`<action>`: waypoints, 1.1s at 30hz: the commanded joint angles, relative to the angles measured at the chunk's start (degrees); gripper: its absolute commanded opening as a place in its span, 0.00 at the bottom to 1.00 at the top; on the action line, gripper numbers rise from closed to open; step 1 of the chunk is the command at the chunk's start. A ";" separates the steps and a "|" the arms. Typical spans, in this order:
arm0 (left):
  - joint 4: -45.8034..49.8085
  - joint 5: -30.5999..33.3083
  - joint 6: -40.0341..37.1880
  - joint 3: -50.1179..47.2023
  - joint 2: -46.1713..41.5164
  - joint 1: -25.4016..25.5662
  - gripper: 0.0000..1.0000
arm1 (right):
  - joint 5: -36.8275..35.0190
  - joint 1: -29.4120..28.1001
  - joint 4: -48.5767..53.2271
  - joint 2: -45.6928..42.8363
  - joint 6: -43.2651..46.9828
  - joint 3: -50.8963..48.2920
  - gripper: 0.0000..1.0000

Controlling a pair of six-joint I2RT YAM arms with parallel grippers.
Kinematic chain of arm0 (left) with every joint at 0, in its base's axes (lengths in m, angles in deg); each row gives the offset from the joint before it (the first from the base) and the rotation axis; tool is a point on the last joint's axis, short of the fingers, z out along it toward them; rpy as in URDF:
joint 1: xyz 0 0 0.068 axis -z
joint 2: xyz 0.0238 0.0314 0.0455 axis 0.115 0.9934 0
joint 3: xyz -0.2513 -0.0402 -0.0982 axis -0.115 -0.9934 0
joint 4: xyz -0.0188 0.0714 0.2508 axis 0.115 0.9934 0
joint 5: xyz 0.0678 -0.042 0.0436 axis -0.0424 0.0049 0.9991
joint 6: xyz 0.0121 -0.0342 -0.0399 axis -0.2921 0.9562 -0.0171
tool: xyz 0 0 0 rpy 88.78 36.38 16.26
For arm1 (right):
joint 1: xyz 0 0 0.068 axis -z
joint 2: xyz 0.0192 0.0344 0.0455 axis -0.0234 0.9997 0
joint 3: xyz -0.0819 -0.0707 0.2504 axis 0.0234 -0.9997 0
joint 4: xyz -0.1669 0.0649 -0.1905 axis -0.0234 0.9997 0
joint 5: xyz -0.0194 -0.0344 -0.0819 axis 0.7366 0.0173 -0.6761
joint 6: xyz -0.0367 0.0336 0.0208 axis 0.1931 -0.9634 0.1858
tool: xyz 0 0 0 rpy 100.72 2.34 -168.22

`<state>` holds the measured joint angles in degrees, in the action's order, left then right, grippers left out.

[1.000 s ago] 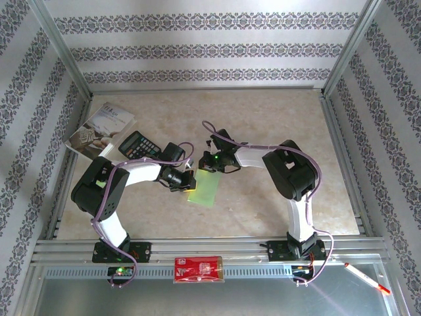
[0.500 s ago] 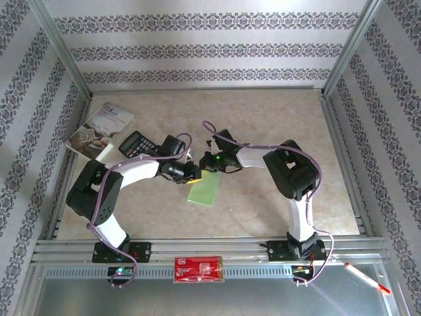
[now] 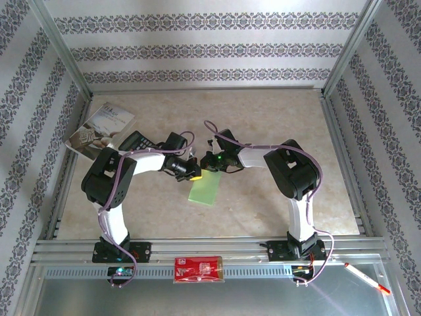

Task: Fold a paper plane with a square sheet of paper (pick it up from the middle)
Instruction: First fold in half a square sheet of paper at the center of the table.

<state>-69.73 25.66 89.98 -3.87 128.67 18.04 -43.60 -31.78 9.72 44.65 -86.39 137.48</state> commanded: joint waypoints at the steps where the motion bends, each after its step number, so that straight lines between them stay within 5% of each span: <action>1: -1.09 -0.38 -0.92 -2.17 1.36 -0.40 0.00 | -3.58 0.18 5.63 2.58 0.60 -2.95 0.00; 33: -0.75 -1.33 3.28 -26.54 -15.47 4.17 0.00 | -7.02 -0.14 7.05 2.62 -0.67 -4.11 0.00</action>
<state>-79.72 23.10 92.23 -27.14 113.57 20.64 -43.91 -31.89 8.87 44.21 -87.70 136.45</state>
